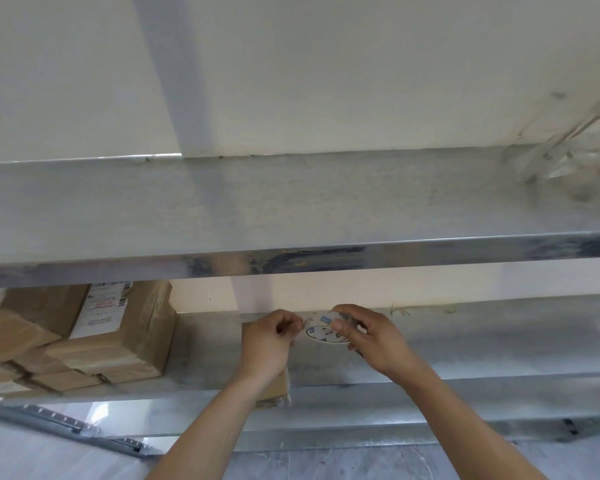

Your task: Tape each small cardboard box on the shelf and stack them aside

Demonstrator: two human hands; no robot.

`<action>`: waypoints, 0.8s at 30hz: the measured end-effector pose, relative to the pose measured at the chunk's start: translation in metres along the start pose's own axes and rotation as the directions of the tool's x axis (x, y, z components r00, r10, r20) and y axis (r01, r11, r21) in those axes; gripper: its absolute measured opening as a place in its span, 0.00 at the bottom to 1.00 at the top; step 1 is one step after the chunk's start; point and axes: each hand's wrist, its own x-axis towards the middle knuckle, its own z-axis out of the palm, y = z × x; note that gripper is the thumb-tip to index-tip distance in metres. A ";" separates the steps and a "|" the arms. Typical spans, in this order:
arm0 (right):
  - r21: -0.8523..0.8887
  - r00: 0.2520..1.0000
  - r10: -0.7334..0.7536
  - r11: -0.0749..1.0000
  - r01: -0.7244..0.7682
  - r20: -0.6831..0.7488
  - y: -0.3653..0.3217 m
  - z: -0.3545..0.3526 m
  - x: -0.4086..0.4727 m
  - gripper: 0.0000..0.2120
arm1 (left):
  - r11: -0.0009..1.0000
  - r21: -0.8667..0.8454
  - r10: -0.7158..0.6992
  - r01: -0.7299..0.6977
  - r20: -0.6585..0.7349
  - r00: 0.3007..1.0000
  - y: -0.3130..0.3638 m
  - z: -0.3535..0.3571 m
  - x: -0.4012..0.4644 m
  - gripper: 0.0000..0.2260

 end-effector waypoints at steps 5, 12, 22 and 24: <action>0.007 1.000 0.019 1.000 -0.019 -0.004 0.000 0.002 0.010 0.04 | 0.947 0.289 0.161 -0.141 -0.048 0.986 0.000 0.001 0.011 0.05; -0.040 0.997 0.032 0.999 -0.029 0.066 0.003 0.001 0.022 0.07 | 0.975 0.223 -0.027 0.020 0.028 0.999 0.002 -0.012 0.018 0.11; -0.437 0.995 0.056 0.899 -0.017 0.077 0.035 0.012 0.047 0.10 | 0.919 -0.170 -0.379 0.355 -0.134 0.916 -0.049 -0.041 0.020 0.16; -0.609 0.990 0.056 0.792 0.034 0.128 0.048 0.023 0.055 0.10 | 0.905 -0.209 -0.407 0.370 -0.174 0.897 -0.060 -0.044 0.017 0.13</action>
